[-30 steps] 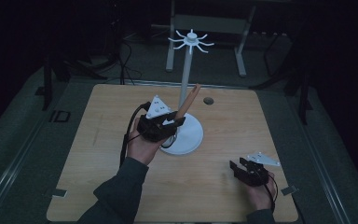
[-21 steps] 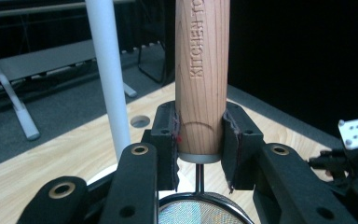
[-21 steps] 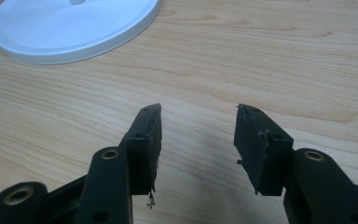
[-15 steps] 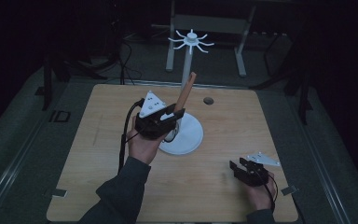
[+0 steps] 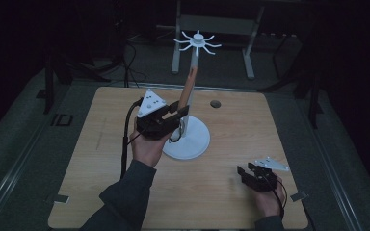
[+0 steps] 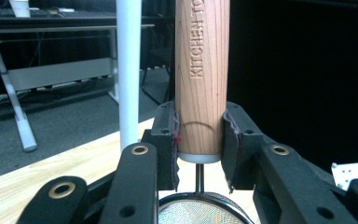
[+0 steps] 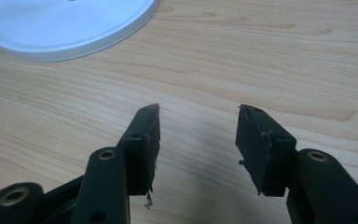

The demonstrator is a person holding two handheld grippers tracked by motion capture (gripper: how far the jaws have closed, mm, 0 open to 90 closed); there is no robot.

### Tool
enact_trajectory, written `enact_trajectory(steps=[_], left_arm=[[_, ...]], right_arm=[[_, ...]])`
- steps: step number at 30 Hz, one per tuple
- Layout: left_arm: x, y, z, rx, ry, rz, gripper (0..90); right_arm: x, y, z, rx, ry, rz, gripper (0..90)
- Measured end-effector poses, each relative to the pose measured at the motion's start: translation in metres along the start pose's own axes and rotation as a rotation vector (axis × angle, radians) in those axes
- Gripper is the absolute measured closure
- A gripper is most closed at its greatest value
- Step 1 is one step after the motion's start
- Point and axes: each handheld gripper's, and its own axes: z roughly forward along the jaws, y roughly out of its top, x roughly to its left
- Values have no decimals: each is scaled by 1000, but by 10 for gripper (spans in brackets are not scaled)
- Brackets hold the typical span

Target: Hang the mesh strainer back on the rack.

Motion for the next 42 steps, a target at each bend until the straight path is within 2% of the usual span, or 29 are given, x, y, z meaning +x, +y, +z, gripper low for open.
enact_trajectory(steps=[1,13,19,22,30,34,42], left_arm=[[2,1,-2,-14,-6,-20,698],[5,2,-4,-63,7,-66,698],[8,4,-5,-87,23,-92,698],[9,5,-4,-106,38,-119,698],[9,9,-3,-128,58,-133,698],[12,12,-1,-134,81,-146,699],[15,16,3,-134,85,-147,698]], right_arm=[[1,0,0,-3,-3,-7,500],[-1,-1,0,-6,-2,3,513],[-1,-1,0,-9,-3,7,507],[-1,-1,0,-8,-3,8,506],[-2,-2,1,-6,-4,10,507],[-2,-2,1,-4,-4,11,507],[-2,-2,1,-4,-3,8,507]])
